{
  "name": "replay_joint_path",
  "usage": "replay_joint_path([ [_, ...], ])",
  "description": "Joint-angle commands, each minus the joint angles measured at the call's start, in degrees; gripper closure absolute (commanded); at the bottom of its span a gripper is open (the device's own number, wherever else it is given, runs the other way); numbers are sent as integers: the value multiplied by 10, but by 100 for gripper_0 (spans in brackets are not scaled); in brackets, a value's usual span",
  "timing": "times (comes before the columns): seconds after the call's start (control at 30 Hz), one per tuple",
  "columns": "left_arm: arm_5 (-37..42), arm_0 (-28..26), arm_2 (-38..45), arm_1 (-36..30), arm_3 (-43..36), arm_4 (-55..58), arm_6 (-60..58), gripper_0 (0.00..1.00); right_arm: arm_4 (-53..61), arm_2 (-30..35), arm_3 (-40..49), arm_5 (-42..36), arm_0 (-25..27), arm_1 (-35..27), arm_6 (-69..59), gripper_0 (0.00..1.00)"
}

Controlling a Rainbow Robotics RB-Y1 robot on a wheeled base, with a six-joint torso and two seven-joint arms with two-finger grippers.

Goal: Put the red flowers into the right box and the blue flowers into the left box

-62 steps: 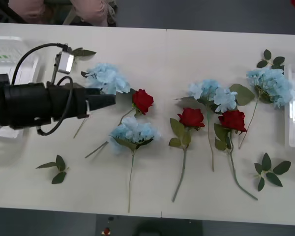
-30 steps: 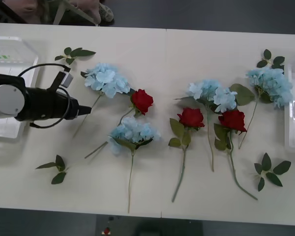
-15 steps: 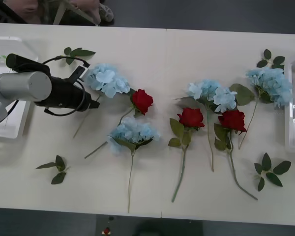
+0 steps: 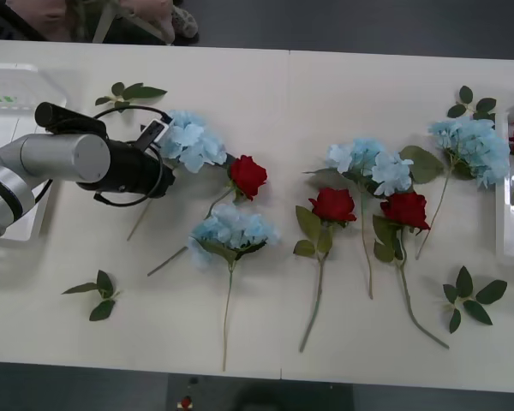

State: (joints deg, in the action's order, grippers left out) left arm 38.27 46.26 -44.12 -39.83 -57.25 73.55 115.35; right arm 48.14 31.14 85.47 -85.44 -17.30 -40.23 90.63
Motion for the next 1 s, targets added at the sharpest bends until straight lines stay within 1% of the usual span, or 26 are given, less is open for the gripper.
replay_joint_path([
  [0.03, 1, 19, -11, -2, -1, -14, 21, 100, -30, -37, 19, 14, -34, 40, -5, 0],
  [0.2, 1, 19, -11, -2, -1, -24, 23, 100, -102, -71, 18, 20, -65, 96, -42, 0],
  [0.3, 0, 19, -11, -2, -2, -26, 23, 100, -141, -86, 18, 20, -76, 120, -48, 0],
  [0.37, 1, 20, -11, -17, -14, -23, 21, 100, -167, -90, 18, 20, -79, 138, -70, 0],
  [0.47, 9, 21, -7, -58, -59, 1, 13, 100, -194, -94, 18, 21, -79, 161, -92, 0],
  [0.5, 22, 21, -1, -74, -78, 6, 11, 100, -203, -96, 18, 24, -79, 168, -96, 0],
  [0.57, 75, 21, 32, -112, -136, 22, 6, 100, -226, -108, 15, 34, -78, 176, -100, 0],
  [0.6, 94, 21, 43, -123, -150, 27, 5, 100, -231, -110, 14, 38, -79, 178, -102, 0],
  [0.7, 197, 21, 111, -173, -212, 60, 2, 100, -241, -127, -14, 77, -79, 181, -109, 0],
  [0.8, 271, 13, 156, -229, -240, 92, 2, 100, -243, -141, -50, 120, -85, 181, -110, 0],
  [0.9, 310, -14, 205, -274, -246, 114, 1, 100, -248, -146, -75, 140, -94, 181, -108, 0],
  [0.93, 324, -40, 241, -298, -242, 117, 1, 100, -251, -149, -87, 147, -97, 182, -108, 0],
  [0.97, 329, -51, 255, -304, -240, 118, 1, 100, -252, -151, -91, 150, -98, 182, -108, 0],
  [1.0, 340, -78, 292, -316, -234, 116, 1, 100, -254, -153, -97, 157, -98, 181, -108, 0],
])
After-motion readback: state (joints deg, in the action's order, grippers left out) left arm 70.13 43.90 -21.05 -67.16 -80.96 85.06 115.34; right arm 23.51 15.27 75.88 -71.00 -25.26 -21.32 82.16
